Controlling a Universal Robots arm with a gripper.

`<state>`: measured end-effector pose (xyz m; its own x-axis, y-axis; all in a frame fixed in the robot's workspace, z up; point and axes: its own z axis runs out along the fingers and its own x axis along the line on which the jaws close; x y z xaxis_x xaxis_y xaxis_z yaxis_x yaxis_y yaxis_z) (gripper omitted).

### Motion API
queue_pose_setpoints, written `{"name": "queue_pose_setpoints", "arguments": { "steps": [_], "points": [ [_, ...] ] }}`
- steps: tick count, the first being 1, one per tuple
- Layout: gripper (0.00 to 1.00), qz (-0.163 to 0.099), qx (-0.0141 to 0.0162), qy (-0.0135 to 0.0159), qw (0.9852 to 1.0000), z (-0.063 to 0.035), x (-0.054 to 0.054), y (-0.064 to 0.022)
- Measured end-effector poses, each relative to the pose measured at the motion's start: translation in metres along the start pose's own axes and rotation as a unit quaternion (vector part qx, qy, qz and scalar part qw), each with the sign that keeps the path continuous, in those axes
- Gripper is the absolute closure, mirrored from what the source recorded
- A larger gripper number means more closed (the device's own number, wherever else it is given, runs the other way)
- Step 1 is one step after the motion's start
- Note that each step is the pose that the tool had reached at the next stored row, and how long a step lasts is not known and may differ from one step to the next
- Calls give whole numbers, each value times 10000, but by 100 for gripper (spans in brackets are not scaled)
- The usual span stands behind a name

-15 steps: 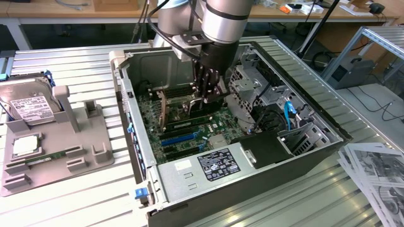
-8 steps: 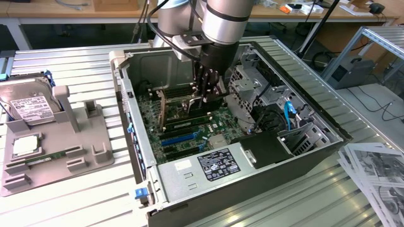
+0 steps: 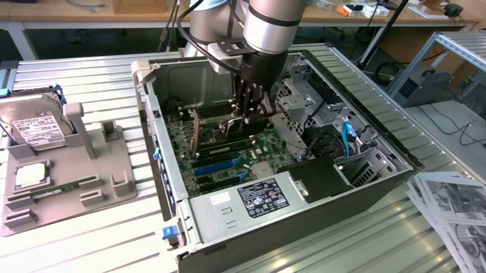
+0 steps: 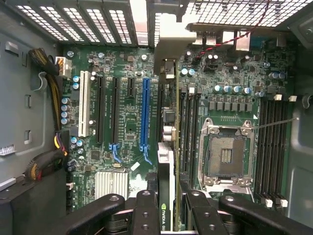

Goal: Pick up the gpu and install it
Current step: 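Pick up the gpu and move the gpu toward the slot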

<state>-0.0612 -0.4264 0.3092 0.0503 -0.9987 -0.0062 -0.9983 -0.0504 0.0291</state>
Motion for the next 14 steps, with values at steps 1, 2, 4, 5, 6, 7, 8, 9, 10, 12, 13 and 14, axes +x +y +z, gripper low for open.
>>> {"name": "queue_pose_setpoints", "arguments": {
  "steps": [1,2,4,5,6,7,8,9,10,12,13,14],
  "points": [
    [73,0,0,0,10000,0,9,1],
    [73,0,0,0,10000,1,20,1],
    [73,1,0,0,10000,1,35,2],
    [73,1,0,0,10000,1,39,3],
    [73,0,0,0,10000,2,45,3],
    [73,0,0,-1,10000,3,46,3],
    [73,0,1,0,10000,3,46,2],
    [73,1,2,0,10000,2,47,3],
    [73,1,1,0,10000,4,47,3],
    [73,0,2,0,10000,19,49,3],
    [73,1,2,0,10000,31,50,3],
    [73,0,1,1,10000,40,51,2]
  ]
}}
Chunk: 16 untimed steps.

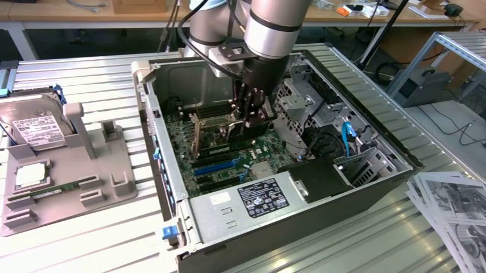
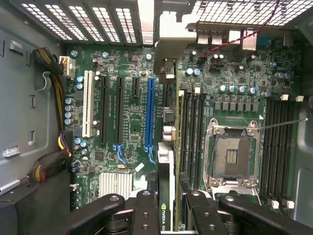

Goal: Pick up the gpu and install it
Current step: 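Pick up the gpu and move the gpu toward the slot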

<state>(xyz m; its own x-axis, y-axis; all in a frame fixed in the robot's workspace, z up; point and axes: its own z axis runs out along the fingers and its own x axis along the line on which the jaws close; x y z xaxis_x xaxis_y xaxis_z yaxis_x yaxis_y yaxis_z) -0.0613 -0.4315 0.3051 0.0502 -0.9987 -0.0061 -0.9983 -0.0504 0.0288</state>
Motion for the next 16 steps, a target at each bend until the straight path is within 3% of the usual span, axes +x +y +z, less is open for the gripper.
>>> {"name": "queue_pose_setpoints", "arguments": {
  "steps": [16],
  "points": [
    [73,0,1,-2,10000,-22,0,1]
  ]
}}
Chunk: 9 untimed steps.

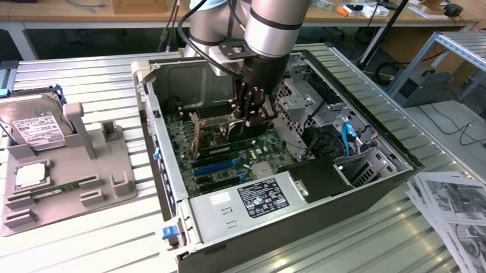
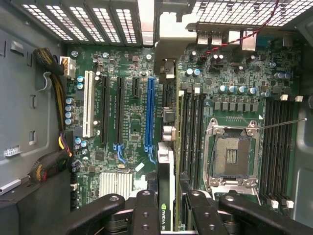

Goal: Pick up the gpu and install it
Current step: 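Pick up the gpu and move the gpu toward the slot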

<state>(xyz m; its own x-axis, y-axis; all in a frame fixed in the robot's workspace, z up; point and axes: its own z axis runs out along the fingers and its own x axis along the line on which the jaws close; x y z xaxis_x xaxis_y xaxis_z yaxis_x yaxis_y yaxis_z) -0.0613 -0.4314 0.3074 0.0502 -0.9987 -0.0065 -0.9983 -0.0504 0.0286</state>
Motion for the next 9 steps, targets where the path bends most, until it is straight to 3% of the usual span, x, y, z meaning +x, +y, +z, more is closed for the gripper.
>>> {"name": "queue_pose_setpoints", "arguments": {
  "steps": [9],
  "points": [
    [73,0,-2,3,10000,-7,1,1]
  ]
}}
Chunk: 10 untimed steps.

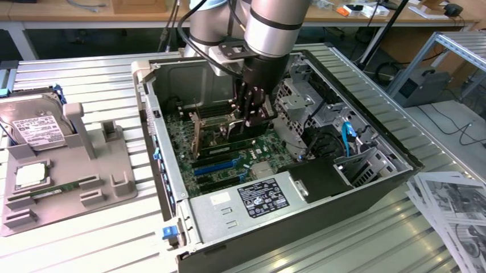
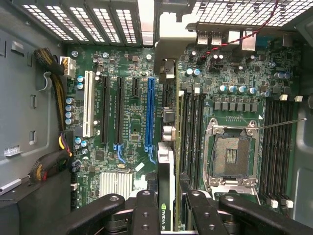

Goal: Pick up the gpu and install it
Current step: 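Pick up the gpu and move the gpu toward the slot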

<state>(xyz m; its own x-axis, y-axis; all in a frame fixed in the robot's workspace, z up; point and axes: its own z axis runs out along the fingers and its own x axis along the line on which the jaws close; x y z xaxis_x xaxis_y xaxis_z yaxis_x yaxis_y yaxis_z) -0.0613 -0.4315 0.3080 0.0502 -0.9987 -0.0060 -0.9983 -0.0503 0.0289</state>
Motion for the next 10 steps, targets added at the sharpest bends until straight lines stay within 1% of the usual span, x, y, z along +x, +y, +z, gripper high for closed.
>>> {"name": "queue_pose_setpoints", "arguments": {
  "steps": [3,10],
  "points": [
    [73,0,1,-1,10000,-53,-1,1],
    [73,0,2,-2,10000,-130,-1,4]
  ]
}}
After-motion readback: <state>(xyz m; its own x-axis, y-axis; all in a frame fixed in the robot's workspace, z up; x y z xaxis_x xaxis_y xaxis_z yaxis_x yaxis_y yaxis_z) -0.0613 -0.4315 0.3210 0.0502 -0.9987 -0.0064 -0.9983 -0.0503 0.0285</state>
